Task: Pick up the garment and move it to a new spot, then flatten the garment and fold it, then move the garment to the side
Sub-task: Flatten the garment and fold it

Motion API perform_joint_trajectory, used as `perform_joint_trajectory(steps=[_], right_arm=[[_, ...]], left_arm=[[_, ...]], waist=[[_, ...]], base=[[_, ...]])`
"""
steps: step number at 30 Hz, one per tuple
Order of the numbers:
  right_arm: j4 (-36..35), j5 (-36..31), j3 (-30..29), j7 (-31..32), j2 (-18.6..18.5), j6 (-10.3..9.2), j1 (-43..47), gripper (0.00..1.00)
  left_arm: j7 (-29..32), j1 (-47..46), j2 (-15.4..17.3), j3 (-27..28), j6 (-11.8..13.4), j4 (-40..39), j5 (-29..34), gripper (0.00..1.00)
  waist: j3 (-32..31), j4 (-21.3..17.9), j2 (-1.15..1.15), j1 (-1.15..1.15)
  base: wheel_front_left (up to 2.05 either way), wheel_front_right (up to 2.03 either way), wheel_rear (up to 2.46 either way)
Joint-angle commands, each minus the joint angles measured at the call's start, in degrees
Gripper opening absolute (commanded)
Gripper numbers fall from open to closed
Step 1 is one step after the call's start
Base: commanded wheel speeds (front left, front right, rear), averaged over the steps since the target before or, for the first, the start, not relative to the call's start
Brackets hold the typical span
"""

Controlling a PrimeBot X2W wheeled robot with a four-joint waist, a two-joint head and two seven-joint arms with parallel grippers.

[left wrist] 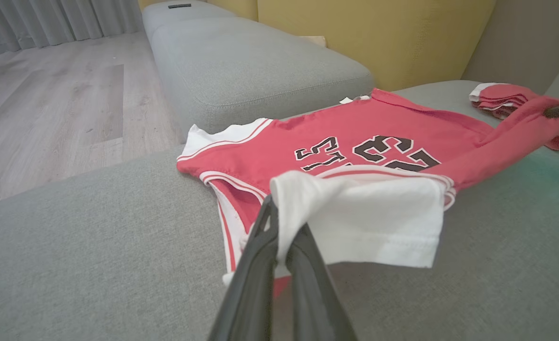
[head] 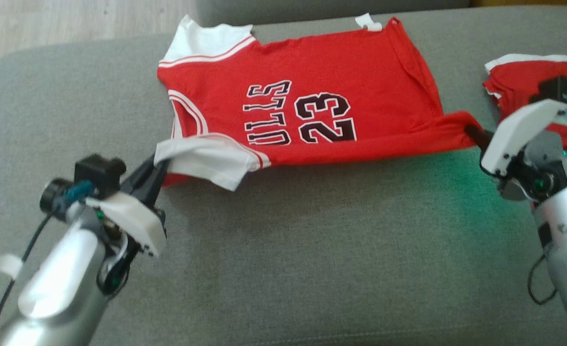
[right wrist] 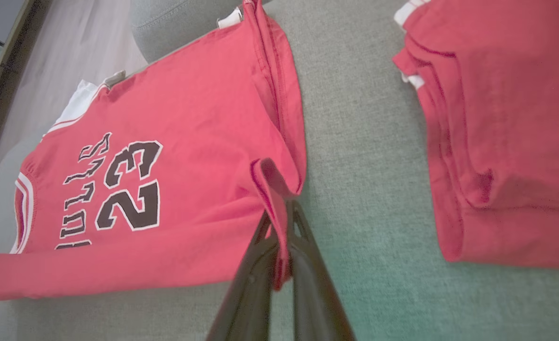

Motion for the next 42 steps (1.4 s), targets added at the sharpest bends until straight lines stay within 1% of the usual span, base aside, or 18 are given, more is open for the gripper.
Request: perform_joint_trajectory(steps=[1,6,11,20,26,27,28,29,30,34,39,41,42], right_arm=[[-1.6,-0.6,0.1,0.3,0.1,-0.05,-2.3,0.00],[-0.1,-5.7,-2.8,1.0,2.2,-0.05,-5.2,0.00],[0.8,-9.1,-6.2,1.2,3.6,-0.05,-7.4,0.00],[1.1,-13.0,-10.5,1.7,5.9,-0.05,-10.2,0.00],[0.7,-14.9,-12.3,2.1,6.6,-0.05,-11.7,0.00],[0.4,-15.1,-12.8,1.8,6.7,-0.05,-12.2,0.13],[0.4,-15.5,-13.8,1.2,6.8,-0.05,-12.7,1.00],[0.2,-16.0,-14.3,0.7,6.9,-0.05,-13.3,1.00],[0.2,-16.4,-15.0,0.2,7.0,-0.05,-13.9,1.00],[0.6,-18.3,-17.6,-2.2,7.7,-0.05,-17.0,1.00],[1.3,-21.1,-20.1,-8.4,8.5,-0.05,-20.4,1.00],[1.4,-21.4,-19.7,-10.6,8.9,-0.05,-21.2,1.00],[0.8,-21.7,-18.2,-12.1,8.9,-0.05,-21.4,1.00]], left_arm=[[0.0,-3.3,2.1,2.2,-0.2,-1.2,0.2,0.00],[-0.4,-8.4,1.0,0.4,-0.5,3.4,0.5,0.00],[-1.4,-12.9,-0.1,-0.9,-0.7,8.0,-0.1,0.00],[-3.9,-18.6,-1.8,-2.8,-0.8,14.5,-0.7,0.00],[-4.9,-21.5,-2.7,-4.6,-0.8,17.6,-1.2,0.00],[-5.1,-22.0,-2.9,-4.9,-0.8,18.1,-1.2,0.00],[-5.2,-22.6,-3.1,-5.1,-0.8,18.7,-1.3,0.08],[-5.3,-23.3,-3.4,-5.1,-0.8,19.2,-1.4,0.44],[-5.4,-24.0,-3.7,-5.1,-0.8,19.9,-1.5,1.00],[-5.9,-27.1,-5.2,-4.1,-0.3,22.6,-1.8,1.00],[-6.3,-30.6,-6.5,-2.5,1.1,25.1,-1.4,1.00],[-6.3,-31.4,-6.6,-1.1,1.7,24.8,-1.4,1.00],[-6.3,-31.6,-6.6,-0.3,2.0,24.2,-1.2,1.00]], waist=[[0.5,-0.1,0.00,0.01],[1.9,0.3,0.00,0.01],[3.3,0.6,0.00,0.01],[5.6,1.1,0.00,0.01],[7.1,1.7,0.00,0.01],[7.4,1.9,0.00,0.01],[7.7,2.0,0.00,0.01],[8.0,2.2,0.00,0.01],[8.2,2.4,0.00,0.01],[9.5,2.8,0.00,0.01],[10.8,3.1,0.00,0.01],[11.0,3.1,0.00,0.01],[11.1,3.1,0.00,0.01]], base=[[0.00,0.00,0.00],[0.00,0.00,0.00],[0.00,0.00,0.00],[0.00,0.00,0.00],[0.00,0.00,0.00],[0.00,0.00,0.00],[0.00,0.00,0.00],[0.00,0.00,0.00],[0.00,0.00,0.00],[0.00,0.00,0.00],[0.00,0.00,0.00],[0.00,0.00,0.00],[0.00,0.00,0.00]])
